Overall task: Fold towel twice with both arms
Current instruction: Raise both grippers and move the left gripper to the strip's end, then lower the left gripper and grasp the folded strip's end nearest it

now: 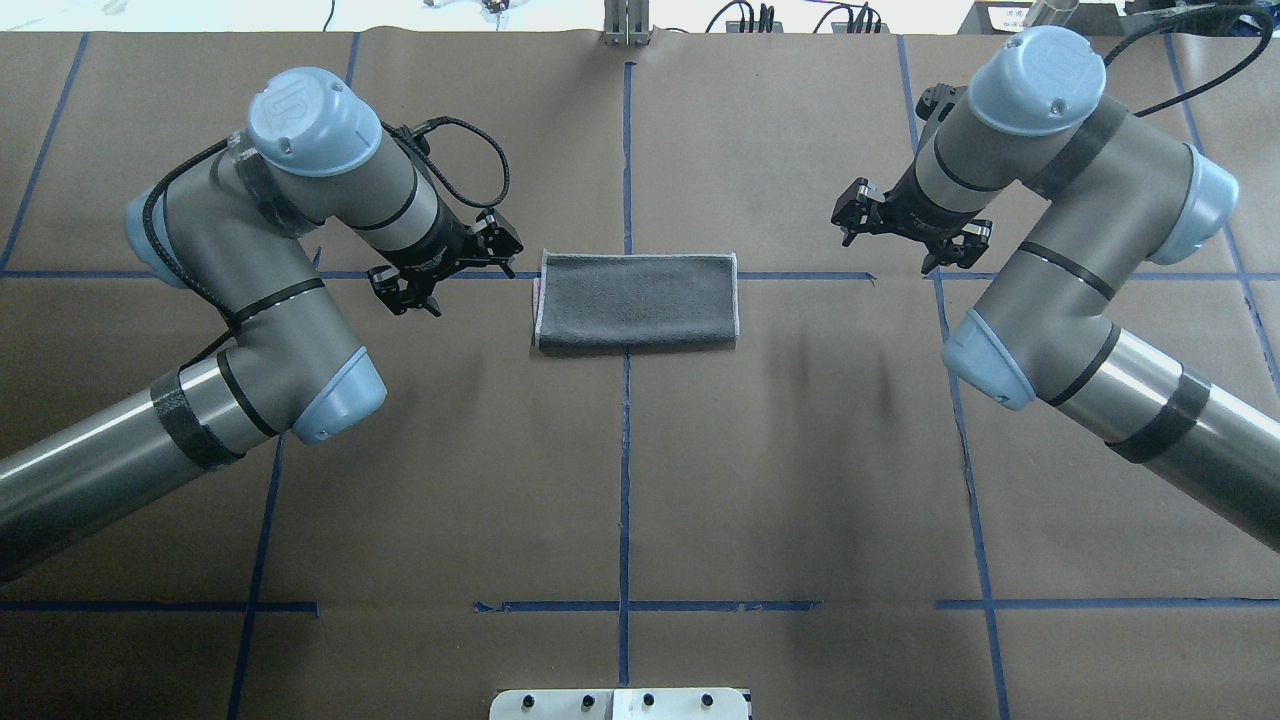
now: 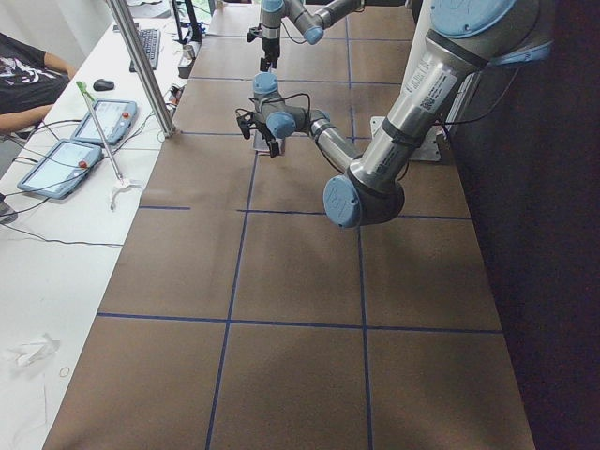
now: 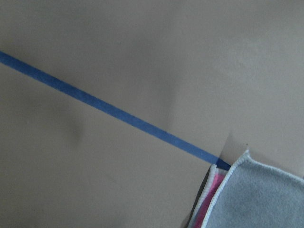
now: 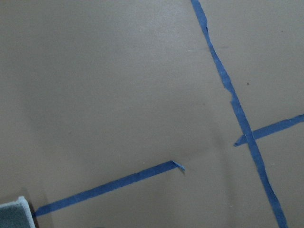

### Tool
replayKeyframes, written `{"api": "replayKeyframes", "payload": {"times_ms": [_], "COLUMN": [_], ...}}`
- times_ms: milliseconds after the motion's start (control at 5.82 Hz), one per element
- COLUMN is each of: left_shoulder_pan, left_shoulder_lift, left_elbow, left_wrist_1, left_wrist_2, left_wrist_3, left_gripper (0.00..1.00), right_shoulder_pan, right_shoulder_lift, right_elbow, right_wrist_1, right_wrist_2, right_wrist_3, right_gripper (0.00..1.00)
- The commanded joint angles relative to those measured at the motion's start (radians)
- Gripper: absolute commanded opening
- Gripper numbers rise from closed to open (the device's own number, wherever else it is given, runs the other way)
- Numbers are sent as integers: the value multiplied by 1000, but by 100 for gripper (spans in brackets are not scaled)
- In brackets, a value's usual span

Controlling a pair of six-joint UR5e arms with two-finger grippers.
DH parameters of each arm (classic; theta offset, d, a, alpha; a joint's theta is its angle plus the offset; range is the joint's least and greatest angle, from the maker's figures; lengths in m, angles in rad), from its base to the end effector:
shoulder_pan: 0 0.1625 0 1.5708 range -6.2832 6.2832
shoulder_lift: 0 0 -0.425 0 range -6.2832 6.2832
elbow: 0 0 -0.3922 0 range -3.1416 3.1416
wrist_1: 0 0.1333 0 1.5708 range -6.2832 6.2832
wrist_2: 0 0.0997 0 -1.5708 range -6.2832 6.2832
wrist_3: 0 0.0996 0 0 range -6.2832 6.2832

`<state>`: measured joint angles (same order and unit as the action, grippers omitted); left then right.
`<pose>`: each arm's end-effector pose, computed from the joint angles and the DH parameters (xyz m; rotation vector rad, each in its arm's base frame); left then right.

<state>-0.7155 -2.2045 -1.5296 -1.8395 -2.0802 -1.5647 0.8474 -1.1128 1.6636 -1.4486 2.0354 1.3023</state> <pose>0.4787 -0.5283 0.2670 -0.1502 0.9625 -0.4339 -0.3675 -0.5501 0.3459 -0.0294 -0.8016 0.3915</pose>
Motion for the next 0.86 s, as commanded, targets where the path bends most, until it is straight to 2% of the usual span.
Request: {"api": "replayKeyframes", "payload": {"times_ms": [0, 172, 343, 515, 687], "left_shoulder_pan": [81, 114, 116, 116, 116], "left_shoulder_lift": [-14, -56, -57, -63, -75], "left_elbow": [15, 67, 75, 85, 100], "left_wrist_1": [-4, -10, -10, -10, -10], "left_wrist_2": [31, 98, 98, 100, 100], "left_wrist_3": [-11, -12, -11, -14, -15], "left_gripper": [100, 100, 99, 89, 84], "right_shoulder_pan": [-5, -8, -10, -13, -16], "right_shoulder_lift": [-25, -24, -24, -24, -24], "right_elbow": [36, 36, 36, 36, 36], "right_wrist_1": [-3, -3, -3, -1, -1], "right_wrist_2": [2, 2, 0, 0, 0], "right_wrist_3": [0, 0, 0, 0, 0], "right_gripper": [100, 100, 100, 100, 100]}}
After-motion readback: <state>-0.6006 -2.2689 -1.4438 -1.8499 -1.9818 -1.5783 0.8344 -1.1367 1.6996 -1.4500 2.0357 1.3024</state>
